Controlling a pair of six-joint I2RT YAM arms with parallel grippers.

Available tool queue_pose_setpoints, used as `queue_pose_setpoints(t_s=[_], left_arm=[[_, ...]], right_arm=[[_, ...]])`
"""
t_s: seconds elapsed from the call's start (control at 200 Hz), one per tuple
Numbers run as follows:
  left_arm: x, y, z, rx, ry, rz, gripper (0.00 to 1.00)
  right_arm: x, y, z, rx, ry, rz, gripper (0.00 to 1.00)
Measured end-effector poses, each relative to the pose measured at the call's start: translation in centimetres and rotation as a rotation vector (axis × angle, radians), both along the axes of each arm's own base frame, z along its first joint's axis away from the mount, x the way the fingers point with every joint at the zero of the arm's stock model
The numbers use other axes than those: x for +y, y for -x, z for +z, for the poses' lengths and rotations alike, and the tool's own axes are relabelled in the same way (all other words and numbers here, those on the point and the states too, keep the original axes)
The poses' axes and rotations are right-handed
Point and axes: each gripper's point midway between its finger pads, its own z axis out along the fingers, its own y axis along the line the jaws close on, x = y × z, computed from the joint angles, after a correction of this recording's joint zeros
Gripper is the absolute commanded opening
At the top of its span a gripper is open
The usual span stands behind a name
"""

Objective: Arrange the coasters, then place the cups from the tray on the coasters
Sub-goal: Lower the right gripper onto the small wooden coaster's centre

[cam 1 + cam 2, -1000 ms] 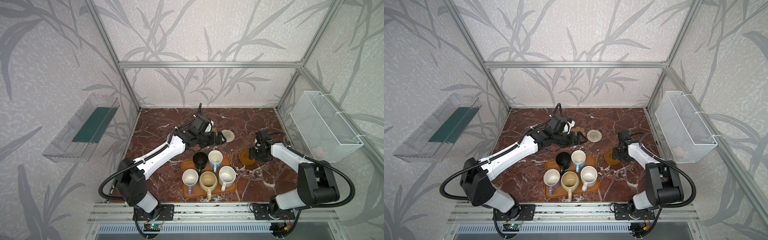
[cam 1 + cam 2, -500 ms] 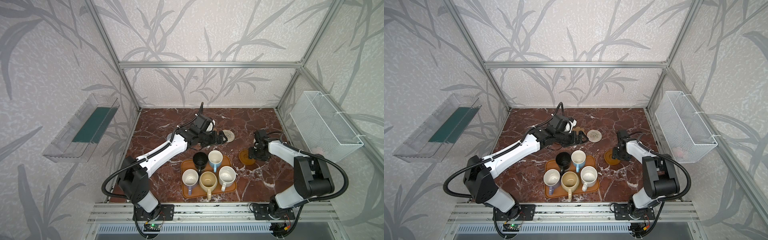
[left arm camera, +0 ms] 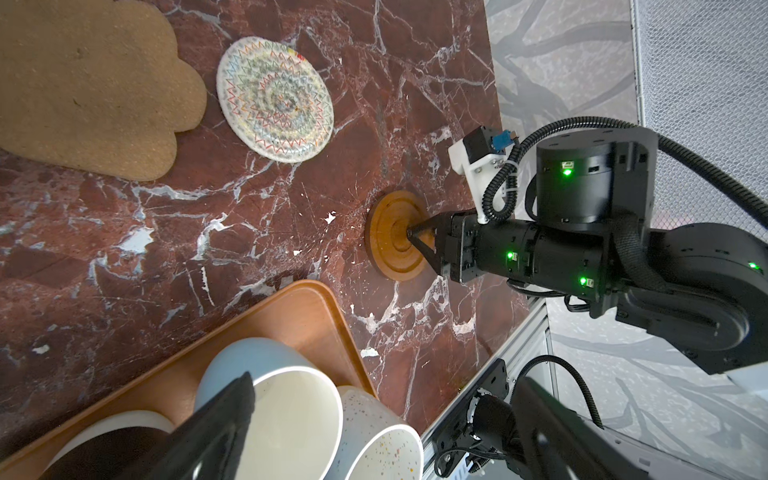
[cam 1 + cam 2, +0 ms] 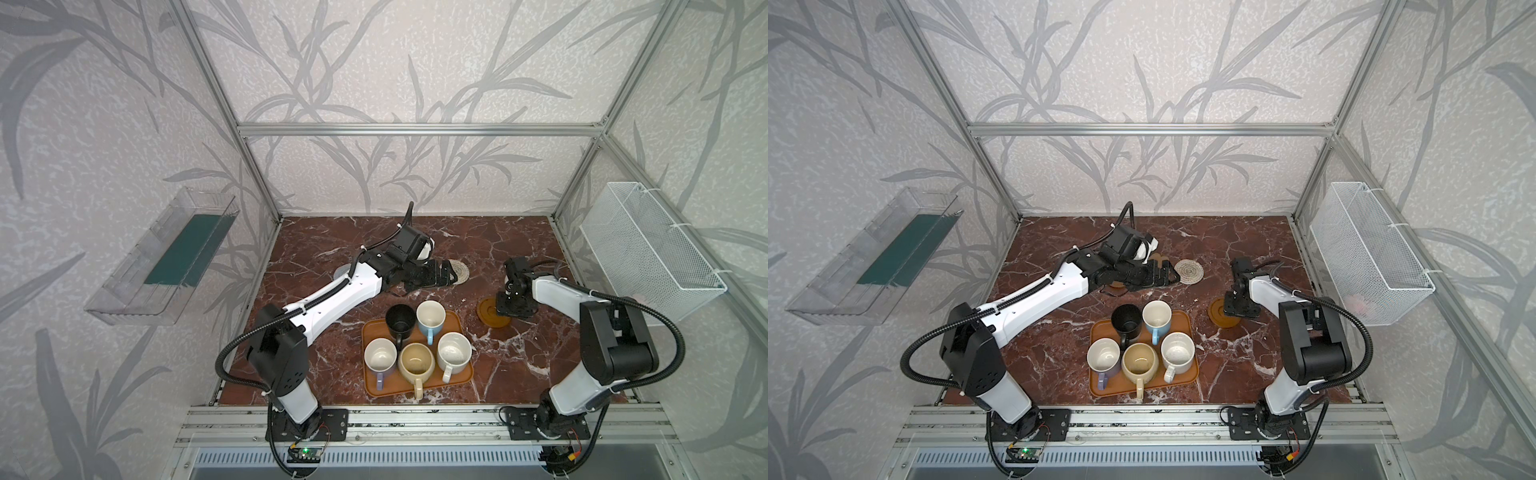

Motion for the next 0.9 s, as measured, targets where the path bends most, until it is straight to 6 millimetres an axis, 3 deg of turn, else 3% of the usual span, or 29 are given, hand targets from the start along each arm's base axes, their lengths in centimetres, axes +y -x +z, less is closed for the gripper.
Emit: queue_pose_setpoints(t_s=[0.185, 0.67, 0.9], left_arm=[[-0.1, -0.1, -0.8, 0.015, -0.011, -0.002, 0.99], [-0.7, -1.0, 0.6, -0.013, 0.010, 0.000, 0.99], [-0.8, -1.4, 0.1, -0.007, 0.003, 0.002, 0.99]], right_arm=[[0.1, -1.3, 0.0, 0.001, 0.002, 0.000, 0.45], [0.0, -5.8, 0.2, 0.013, 0.039, 0.018, 0.44], [-0.9, -8.6, 0.3, 0.002, 0.058, 0.002, 0.44]])
